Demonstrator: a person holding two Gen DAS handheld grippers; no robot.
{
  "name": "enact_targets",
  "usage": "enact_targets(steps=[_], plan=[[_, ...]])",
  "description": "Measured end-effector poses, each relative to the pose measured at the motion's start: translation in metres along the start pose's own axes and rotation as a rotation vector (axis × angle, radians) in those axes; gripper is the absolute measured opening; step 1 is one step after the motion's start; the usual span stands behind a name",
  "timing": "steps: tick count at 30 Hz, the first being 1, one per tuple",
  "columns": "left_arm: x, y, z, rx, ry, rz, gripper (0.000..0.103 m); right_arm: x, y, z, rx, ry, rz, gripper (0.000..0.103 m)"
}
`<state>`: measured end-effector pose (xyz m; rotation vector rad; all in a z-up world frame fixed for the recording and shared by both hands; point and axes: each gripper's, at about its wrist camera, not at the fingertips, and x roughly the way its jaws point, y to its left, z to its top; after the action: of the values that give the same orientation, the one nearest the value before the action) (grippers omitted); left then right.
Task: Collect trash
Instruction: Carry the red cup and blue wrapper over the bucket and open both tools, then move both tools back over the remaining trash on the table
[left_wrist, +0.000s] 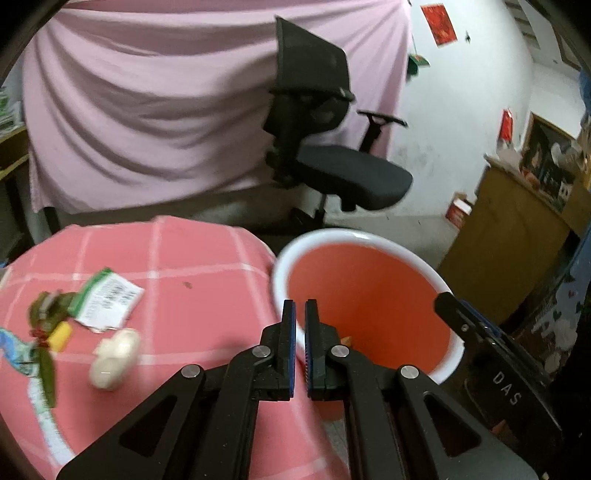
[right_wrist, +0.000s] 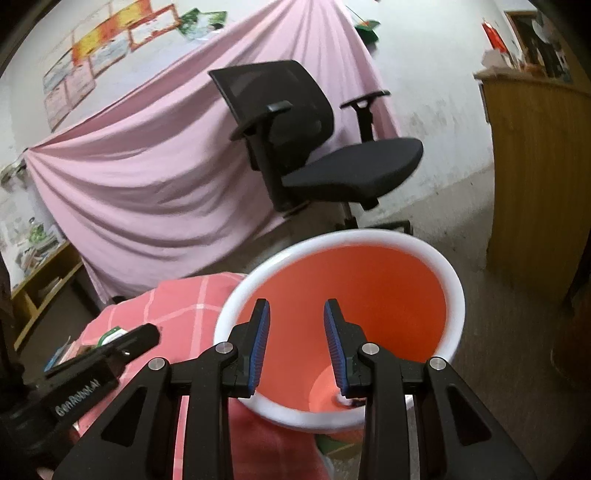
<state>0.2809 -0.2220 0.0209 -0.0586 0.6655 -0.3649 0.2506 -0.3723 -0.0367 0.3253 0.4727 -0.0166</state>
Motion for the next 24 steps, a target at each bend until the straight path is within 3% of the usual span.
enact_targets(steps=[2, 3, 7, 9, 12, 13, 15, 17, 18, 19, 24], plan=[[-0.014, 0.011, 0.0, -0.01, -0.039, 0.019, 0.007, -0.006, 0.009, 0.0, -0.022, -0.036, 0.015, 0.047], [-0.023, 0.018, 0.0, -0.014, -0.061, 0.033, 0.009, -0.009, 0.014, 0.001, -0.031, -0.053, 0.026, 0.049], [-0.06, 0.046, -0.005, -0.045, -0.17, 0.09, 0.041, -0.019, 0.039, 0.001, -0.086, -0.115, 0.076, 0.049], [-0.072, 0.057, -0.009, -0.052, -0.215, 0.117, 0.042, -0.023, 0.052, -0.001, -0.111, -0.139, 0.099, 0.051], [-0.098, 0.077, -0.017, -0.055, -0.265, 0.164, 0.048, -0.03, 0.073, -0.004, -0.159, -0.184, 0.131, 0.067], [-0.105, 0.084, -0.019, -0.058, -0.283, 0.181, 0.055, -0.033, 0.081, -0.006, -0.176, -0.203, 0.147, 0.076], [-0.121, 0.096, -0.026, -0.069, -0.326, 0.215, 0.064, -0.038, 0.095, -0.009, -0.206, -0.234, 0.17, 0.081], [-0.136, 0.109, -0.034, -0.082, -0.368, 0.236, 0.084, -0.042, 0.107, -0.012, -0.234, -0.26, 0.189, 0.088], [-0.142, 0.114, -0.037, -0.089, -0.389, 0.251, 0.089, -0.044, 0.113, -0.014, -0.245, -0.275, 0.195, 0.092], [-0.149, 0.119, -0.041, -0.096, -0.414, 0.267, 0.097, -0.046, 0.117, -0.015, -0.252, -0.291, 0.198, 0.101], [-0.178, 0.139, -0.063, -0.098, -0.499, 0.325, 0.1, -0.055, 0.139, -0.023, -0.285, -0.358, 0.246, 0.103]])
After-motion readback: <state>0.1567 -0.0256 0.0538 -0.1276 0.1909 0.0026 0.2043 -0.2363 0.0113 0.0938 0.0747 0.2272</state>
